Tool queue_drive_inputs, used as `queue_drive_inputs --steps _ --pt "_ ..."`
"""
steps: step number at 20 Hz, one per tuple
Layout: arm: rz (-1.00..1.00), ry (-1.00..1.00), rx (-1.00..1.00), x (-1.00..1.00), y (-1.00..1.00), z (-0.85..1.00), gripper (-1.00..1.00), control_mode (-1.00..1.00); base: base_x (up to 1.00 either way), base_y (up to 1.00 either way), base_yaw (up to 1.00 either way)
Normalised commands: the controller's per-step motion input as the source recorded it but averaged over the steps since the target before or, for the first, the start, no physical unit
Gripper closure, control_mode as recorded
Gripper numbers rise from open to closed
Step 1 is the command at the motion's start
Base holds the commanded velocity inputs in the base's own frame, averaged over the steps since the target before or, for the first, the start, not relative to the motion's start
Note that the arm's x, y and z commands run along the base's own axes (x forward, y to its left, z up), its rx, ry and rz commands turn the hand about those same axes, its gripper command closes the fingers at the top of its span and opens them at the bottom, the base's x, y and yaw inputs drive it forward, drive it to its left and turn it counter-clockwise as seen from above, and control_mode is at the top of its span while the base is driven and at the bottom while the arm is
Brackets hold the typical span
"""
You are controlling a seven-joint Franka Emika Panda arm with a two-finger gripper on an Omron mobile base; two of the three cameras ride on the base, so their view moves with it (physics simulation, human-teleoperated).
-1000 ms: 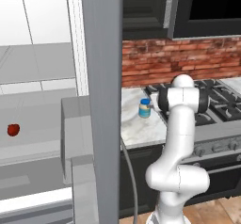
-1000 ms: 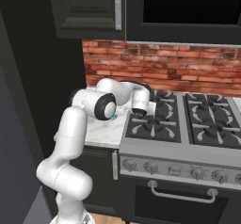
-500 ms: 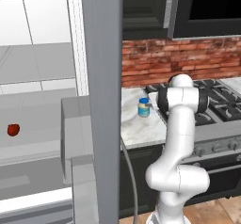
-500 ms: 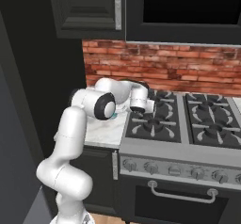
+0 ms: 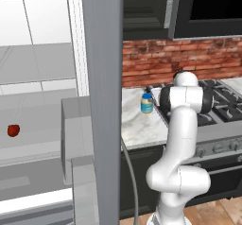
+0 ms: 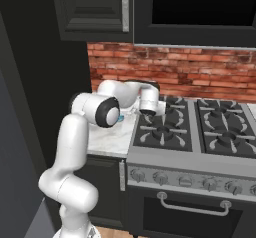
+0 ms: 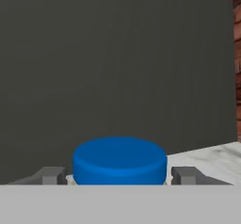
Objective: Place the mustard and mayonnaise from the counter to the top shelf of the fridge. If the existing items in the fridge are on the top shelf, move them to other shelves.
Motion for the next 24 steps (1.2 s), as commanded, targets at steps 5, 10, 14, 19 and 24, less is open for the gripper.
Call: queue_drive_inputs --steps 5,10,14,19,24 --pt "0.00 -0.08 0.06 -0.82 -0.26 1.00 1.00 -1.00 0.00 0.00 0.00" --pt "0.00 -0.12 0.10 -1.00 -0.43 1.00 1.00 -1.00 0.00 0.00 0.00" --pt "0.00 -0.20 0.10 -1.00 -0.43 0.97 1.00 -1.00 0.00 0.00 0.00" --pt "0.01 -0.26 0.07 -1.00 -0.22 0.74 1.00 -1.00 0.00 0.00 0.00" --pt "0.03 -0.28 0.02 -1.00 -0.02 0.49 1.00 -1.00 0.00 0.00 0.00"
